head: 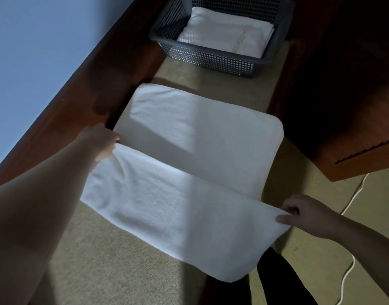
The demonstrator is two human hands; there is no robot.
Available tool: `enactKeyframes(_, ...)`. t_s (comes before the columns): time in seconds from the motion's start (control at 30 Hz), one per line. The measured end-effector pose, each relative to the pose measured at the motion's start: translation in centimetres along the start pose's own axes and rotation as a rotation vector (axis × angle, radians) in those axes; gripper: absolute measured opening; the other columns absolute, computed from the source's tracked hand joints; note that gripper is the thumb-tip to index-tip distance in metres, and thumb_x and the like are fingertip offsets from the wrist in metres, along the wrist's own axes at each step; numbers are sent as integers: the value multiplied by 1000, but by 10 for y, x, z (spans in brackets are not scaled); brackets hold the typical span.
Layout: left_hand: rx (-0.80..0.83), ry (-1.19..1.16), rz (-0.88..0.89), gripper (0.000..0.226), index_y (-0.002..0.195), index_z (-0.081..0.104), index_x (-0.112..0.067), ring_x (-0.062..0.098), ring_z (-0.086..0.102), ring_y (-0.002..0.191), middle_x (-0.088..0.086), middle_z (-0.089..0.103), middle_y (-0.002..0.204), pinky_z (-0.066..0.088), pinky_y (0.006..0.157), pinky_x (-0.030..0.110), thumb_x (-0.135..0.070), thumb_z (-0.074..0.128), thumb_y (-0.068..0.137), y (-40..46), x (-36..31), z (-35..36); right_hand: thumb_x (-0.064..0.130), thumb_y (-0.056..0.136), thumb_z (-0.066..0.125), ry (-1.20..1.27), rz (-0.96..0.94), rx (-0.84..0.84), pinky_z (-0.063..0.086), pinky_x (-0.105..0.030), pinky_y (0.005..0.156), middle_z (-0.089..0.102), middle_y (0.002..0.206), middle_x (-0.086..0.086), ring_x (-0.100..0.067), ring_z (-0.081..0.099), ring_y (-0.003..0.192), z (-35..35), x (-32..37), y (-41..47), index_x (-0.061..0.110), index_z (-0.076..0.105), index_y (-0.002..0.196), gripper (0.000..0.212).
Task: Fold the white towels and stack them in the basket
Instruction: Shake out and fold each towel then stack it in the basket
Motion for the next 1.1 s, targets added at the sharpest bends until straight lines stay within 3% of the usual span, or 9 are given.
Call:
enactKeyframes(0.07,-45,-8,-16,34,130,65,-33,38,60,113,14,59,123,55,92,45,-33,55,97,4,7,1,73,74,61,43,-8,-48,47,-34,72,60,94,2,-16,60,85,-5,-1,3,25,64,83,49)
enactKeyframes(0.13,-81,-19,-29,32,128,67,-32,38,60,114,13,59,123,55,89,45,-32,57,97,4,7,-2,59,87,68,109,11,-86,46,-35,70,65,85,6,-15,64,83,-12,-1,5,26,65,83,34)
enactKeyframes(0.23,-132,-59,-68,33,130,66,-32,39,53,124,14,57,127,51,92,50,-27,56,99,7,8,-3,47,93,72,152,12,-112,40,-33,64,66,73,9,-4,59,64,-18,0,9,32,64,75,24)
enactKeyframes(0.47,-166,-50,-114,25,120,67,-26,36,47,125,11,65,119,50,85,50,-22,52,101,15,9,2,50,92,71,175,76,-151,36,-32,61,59,67,5,-4,53,58,-15,-20,6,32,67,75,24)
enactKeyframes(0.73,-220,-177,-153,22,115,69,-22,43,46,119,11,68,118,51,87,51,-25,50,103,16,18,8,41,96,70,221,111,-218,43,-34,67,69,79,11,-17,65,79,-14,-20,1,22,72,87,21)
enactKeyframes(1.1,-224,-181,-176,22,115,71,-22,44,46,116,13,67,114,50,85,49,-23,53,102,19,22,11,44,96,69,204,120,-230,47,-36,71,70,82,9,-15,66,83,-22,-17,9,27,72,88,19)
Point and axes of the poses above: each hand's wrist, its own y-axis towards the middle knuckle, its own z-axis out of the palm, x = y × z, the point moved 5 cm from there along y, towards the middle knuckle
